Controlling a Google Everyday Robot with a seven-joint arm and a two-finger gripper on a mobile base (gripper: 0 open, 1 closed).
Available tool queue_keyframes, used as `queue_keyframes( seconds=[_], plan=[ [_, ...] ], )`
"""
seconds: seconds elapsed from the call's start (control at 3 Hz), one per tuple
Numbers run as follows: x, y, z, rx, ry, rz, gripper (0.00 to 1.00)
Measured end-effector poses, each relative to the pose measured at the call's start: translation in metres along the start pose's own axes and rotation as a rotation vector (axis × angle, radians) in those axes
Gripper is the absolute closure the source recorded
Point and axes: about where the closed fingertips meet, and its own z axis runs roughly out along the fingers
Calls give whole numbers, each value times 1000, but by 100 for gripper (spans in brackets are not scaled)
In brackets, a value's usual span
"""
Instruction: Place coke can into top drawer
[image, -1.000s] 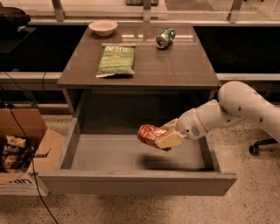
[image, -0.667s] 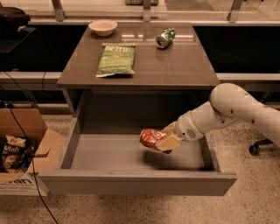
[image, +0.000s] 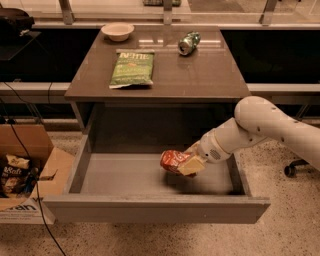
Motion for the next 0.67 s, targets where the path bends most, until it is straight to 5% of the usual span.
queue_keyframes(
  seconds=[0.67],
  plan=[
    [0,1,4,-7,2,-2,4]
  ],
)
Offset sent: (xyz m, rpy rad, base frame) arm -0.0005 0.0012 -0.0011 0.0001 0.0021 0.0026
